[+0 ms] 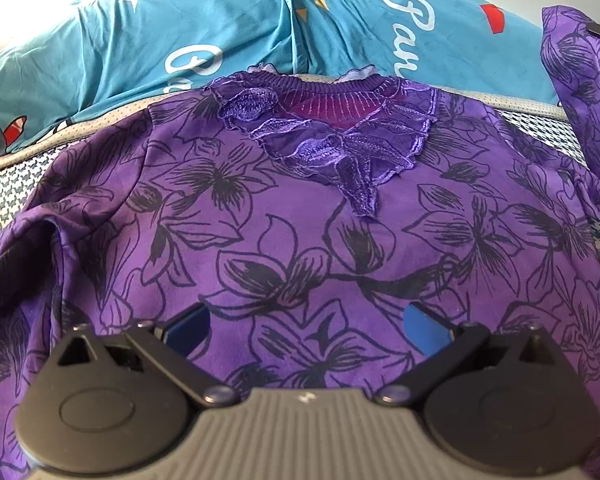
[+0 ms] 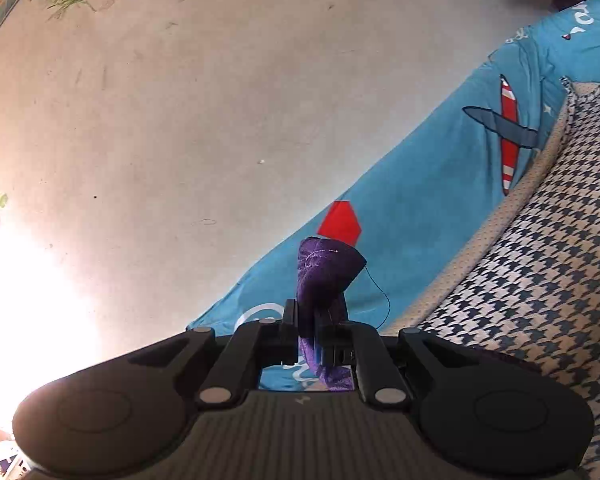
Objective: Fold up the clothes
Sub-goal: 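Carry the lifted sleeve over the top's body toward the collar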
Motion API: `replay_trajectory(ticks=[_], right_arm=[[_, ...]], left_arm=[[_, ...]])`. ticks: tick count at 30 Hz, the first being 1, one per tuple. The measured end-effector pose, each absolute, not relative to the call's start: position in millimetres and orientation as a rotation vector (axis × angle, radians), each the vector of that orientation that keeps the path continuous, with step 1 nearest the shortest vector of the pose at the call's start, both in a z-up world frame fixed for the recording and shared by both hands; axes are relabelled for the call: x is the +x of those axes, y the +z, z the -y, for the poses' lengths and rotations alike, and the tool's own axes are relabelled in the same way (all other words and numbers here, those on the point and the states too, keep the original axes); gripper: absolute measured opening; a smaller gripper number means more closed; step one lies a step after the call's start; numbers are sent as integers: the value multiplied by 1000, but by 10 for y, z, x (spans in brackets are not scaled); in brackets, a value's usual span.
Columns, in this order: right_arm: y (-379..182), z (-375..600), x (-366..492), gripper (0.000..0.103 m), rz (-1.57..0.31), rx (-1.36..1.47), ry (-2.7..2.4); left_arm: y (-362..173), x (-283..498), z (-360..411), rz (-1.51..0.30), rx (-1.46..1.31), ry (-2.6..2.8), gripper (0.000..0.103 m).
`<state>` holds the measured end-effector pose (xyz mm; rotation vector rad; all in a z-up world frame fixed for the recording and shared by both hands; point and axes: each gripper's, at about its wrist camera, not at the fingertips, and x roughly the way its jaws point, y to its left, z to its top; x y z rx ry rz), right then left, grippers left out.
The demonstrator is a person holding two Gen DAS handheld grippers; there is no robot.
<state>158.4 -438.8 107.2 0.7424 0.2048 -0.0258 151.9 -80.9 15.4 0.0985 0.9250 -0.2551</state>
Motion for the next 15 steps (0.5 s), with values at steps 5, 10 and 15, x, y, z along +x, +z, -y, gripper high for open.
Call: replay_trajectory(ticks=[5,10,15], right_arm=[[1116,4135,1732,9,-201,724,65],[1157,3815,1823,9,-223,639,129],[1156,3521,1879,9,-261,528,161]], left_arm=[[133,1547,725,-930,73,-240,103],[87,1574,661,-944,60,-202,103],[78,1573,608,-944,42,-180,103]])
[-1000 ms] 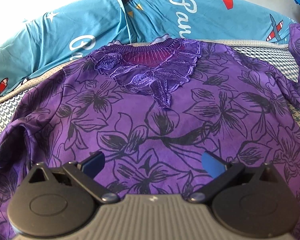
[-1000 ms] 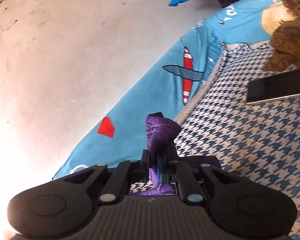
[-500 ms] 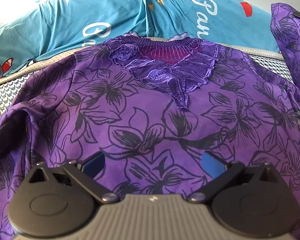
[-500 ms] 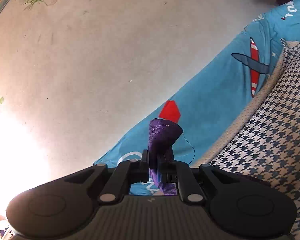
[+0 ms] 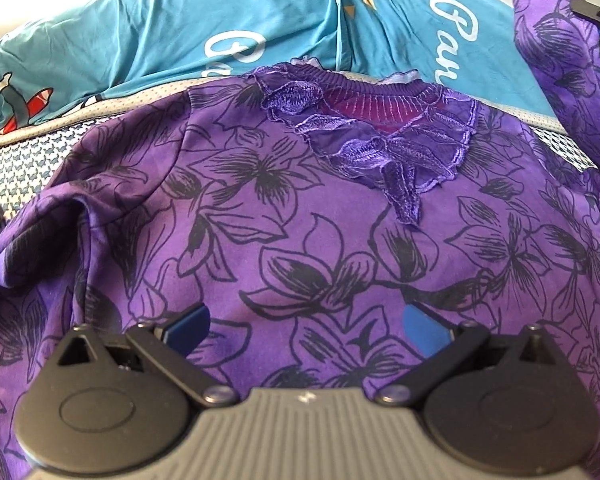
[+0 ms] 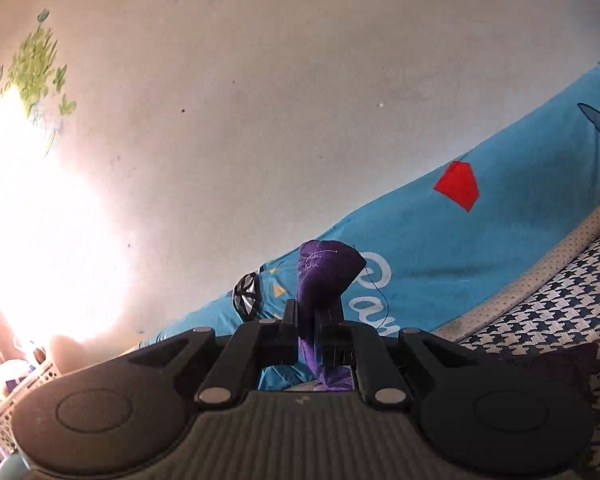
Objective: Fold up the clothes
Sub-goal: 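Carry the lifted sleeve over the top's body toward the collar, then lay the sleeve on the body and open the right gripper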
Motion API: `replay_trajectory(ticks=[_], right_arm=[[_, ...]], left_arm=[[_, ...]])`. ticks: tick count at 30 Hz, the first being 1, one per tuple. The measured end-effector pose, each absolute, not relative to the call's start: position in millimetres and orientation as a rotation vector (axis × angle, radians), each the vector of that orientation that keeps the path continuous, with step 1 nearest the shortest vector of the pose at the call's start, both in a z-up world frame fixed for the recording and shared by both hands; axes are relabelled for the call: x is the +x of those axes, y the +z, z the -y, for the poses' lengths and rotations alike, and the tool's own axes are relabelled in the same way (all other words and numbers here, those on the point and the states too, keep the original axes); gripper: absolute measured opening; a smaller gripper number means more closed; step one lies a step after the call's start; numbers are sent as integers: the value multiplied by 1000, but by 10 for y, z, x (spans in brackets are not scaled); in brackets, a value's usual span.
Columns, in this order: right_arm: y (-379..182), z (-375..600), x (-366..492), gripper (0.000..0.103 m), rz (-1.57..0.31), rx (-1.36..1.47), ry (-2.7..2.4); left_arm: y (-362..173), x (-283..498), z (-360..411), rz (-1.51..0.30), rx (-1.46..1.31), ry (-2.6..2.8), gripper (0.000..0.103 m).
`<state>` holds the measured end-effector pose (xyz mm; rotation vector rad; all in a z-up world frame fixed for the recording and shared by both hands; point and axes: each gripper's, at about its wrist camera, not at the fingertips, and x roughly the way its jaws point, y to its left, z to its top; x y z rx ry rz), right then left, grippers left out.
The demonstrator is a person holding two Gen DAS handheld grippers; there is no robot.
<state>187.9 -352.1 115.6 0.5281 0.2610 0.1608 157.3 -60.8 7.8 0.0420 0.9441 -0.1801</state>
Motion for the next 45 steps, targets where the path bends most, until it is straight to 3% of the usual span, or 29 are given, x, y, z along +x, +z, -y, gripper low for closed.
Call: replay_trajectory(ticks=[27,30,37,45], right_arm=[[316,1915,1833,9,-620,-82,492],[238,1817,1773,12,-659,-146,548],[405,1942,1640,31,-648,-121,590],[527,2385,1514,31,-634,-129,490]], left_arm=[[358,1738,29,-800,-104,53,103],[353,1751,35,-797,-117,38,103],[344,1777,157,-764,-104,7,103],[258,1821,510,-752,-38,-84,103]])
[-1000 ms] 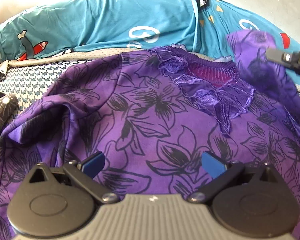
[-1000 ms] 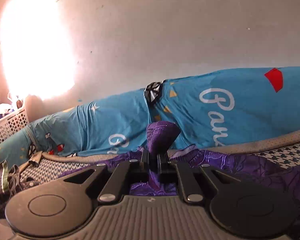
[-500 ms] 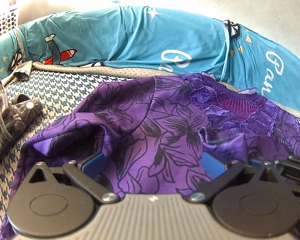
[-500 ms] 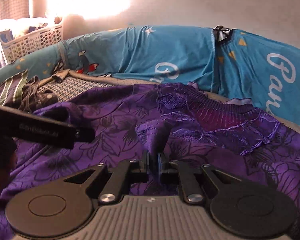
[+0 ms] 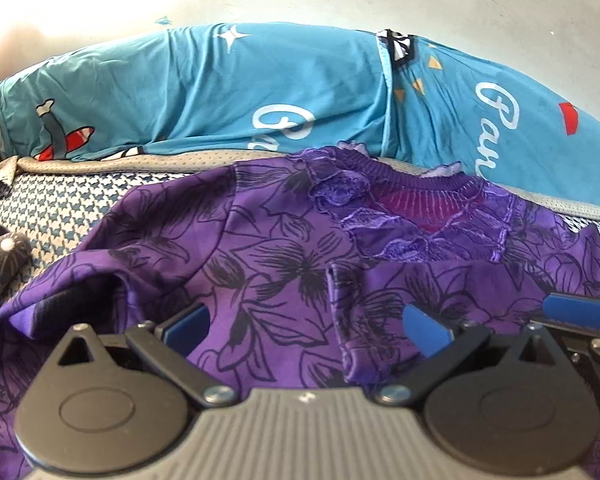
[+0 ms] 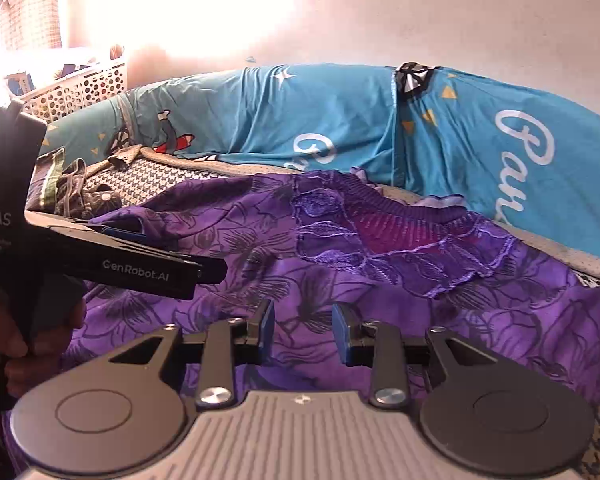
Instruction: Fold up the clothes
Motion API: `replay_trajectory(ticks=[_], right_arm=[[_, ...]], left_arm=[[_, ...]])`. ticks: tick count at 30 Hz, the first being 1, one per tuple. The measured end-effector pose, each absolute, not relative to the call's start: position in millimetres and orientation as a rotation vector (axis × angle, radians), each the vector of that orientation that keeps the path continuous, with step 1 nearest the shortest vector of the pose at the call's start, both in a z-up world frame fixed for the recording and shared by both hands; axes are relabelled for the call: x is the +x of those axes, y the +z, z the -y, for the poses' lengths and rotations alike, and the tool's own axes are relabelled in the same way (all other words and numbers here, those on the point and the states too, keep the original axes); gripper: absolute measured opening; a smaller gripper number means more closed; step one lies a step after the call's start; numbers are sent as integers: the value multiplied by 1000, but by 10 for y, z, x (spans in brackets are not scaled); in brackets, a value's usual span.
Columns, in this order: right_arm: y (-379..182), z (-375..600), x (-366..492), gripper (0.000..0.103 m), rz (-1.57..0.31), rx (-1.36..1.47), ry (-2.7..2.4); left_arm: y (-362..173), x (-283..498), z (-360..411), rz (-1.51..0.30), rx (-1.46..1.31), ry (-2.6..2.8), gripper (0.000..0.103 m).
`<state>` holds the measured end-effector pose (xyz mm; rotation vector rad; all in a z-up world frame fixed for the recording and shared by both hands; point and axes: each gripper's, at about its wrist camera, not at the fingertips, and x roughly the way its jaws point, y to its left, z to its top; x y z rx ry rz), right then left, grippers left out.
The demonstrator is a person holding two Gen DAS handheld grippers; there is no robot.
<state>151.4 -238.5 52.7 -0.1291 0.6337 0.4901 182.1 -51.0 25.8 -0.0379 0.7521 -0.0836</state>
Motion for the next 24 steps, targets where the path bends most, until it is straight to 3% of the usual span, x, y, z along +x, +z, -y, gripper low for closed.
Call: replay_trajectory(ticks=[11,24], right_arm=[[535,3171,1213,31,-683,-233,424],[161,3469,1242,31,-744,-311,366]], left_arm=[[79,1914,1025,-750,121,-152,103],[-84,2046,980,-821,103,-110,103]])
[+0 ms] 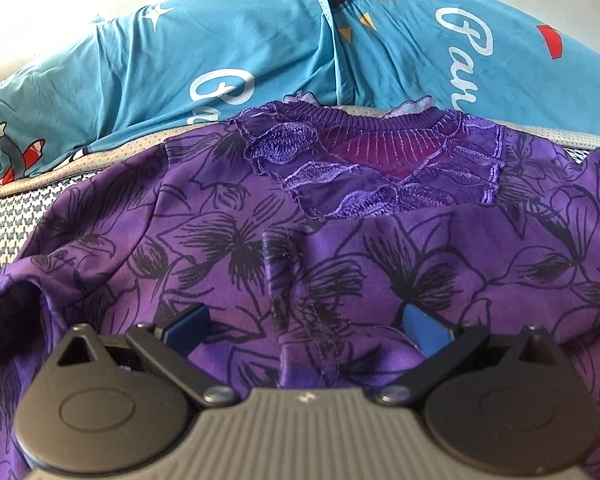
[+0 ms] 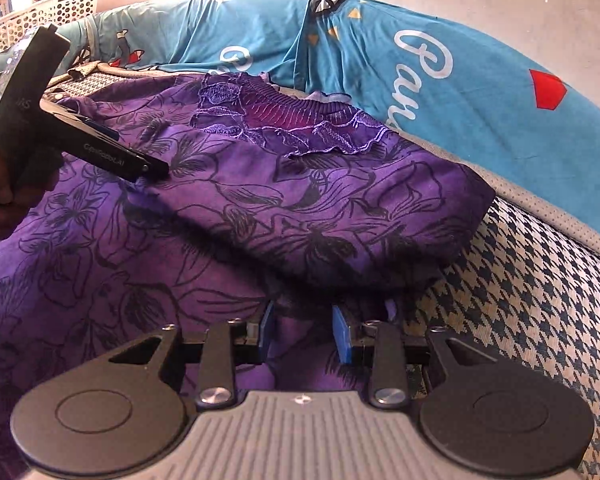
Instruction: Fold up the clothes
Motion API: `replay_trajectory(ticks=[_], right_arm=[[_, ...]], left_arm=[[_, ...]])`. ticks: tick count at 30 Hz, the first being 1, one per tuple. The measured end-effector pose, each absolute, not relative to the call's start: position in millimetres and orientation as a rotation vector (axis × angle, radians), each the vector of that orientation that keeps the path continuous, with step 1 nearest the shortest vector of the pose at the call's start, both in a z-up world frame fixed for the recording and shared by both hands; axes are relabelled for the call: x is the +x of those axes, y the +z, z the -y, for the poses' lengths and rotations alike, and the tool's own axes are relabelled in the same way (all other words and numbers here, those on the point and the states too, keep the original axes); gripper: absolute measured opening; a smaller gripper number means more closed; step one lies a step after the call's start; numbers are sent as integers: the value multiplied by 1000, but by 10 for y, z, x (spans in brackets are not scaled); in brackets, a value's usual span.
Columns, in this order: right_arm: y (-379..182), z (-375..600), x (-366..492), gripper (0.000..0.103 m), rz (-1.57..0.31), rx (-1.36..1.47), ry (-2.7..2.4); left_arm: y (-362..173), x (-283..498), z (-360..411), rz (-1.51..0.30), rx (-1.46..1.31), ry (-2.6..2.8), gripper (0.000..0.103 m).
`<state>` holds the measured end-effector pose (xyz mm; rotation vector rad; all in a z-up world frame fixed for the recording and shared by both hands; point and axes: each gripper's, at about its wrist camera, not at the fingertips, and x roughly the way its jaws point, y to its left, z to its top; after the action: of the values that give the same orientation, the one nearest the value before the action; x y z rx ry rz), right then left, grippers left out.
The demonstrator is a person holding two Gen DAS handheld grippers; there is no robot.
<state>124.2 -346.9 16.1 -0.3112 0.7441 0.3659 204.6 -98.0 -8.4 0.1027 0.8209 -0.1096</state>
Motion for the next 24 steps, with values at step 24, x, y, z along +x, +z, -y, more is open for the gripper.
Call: replay_trajectory(ticks=[24], right_arm=[[235,3792,1352,23,-700,-234,-143]], left_arm=[[-110,2057,1024,-815,110,-97,103]])
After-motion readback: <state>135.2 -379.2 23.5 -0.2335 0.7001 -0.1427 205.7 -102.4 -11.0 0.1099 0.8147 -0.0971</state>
